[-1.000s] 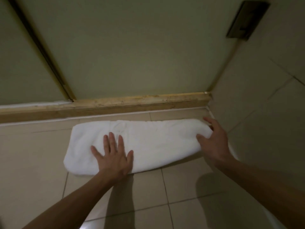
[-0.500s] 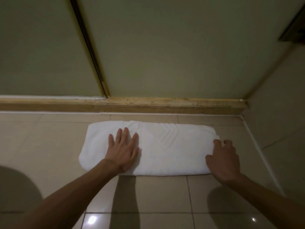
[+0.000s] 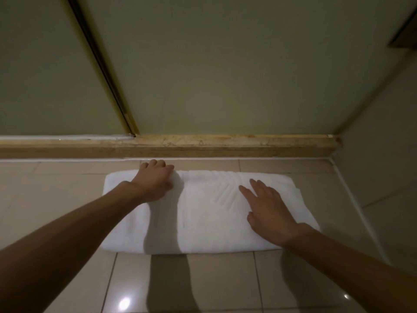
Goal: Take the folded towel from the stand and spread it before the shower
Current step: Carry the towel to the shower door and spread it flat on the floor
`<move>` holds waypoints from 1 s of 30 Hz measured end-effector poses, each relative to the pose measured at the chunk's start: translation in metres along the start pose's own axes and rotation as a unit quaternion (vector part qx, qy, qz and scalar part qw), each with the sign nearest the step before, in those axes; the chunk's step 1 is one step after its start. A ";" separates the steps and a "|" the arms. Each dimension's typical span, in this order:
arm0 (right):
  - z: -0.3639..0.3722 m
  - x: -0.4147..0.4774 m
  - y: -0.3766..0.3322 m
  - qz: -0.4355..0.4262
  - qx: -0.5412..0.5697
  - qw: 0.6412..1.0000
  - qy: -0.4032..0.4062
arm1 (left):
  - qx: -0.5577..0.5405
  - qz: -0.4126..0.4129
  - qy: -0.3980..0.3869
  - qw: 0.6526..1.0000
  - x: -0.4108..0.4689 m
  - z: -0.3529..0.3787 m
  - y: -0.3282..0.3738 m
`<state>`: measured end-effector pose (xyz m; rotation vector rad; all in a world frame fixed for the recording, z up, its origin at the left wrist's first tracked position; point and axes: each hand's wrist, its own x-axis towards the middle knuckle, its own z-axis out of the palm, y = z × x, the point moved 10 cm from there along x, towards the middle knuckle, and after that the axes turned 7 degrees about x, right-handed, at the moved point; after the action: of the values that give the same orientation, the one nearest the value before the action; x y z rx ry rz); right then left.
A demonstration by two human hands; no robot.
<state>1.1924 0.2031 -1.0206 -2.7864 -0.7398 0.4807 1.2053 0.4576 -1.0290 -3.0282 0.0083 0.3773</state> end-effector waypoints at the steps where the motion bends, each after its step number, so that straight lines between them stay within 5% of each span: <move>1: 0.000 0.004 -0.003 -0.008 0.005 1.000 0.001 | -0.014 0.003 0.018 1.000 0.000 -0.004 0.001; 12: -0.012 0.026 -0.046 -0.090 -0.028 0.994 0.059 | -0.018 0.124 0.163 0.979 -0.064 -0.052 0.048; 23: -0.036 -0.018 -0.088 -0.289 -0.164 0.934 0.128 | 0.006 0.247 0.131 0.960 -0.138 -0.053 0.097; 30: -0.013 -0.069 -0.106 -0.351 -0.185 0.915 0.072 | 0.036 0.247 0.062 0.966 -0.164 -0.031 0.103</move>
<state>1.0937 0.2558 -0.9602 -2.5487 -1.8378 -0.0112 1.0528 0.3513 -0.9676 -2.9356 0.7771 0.2088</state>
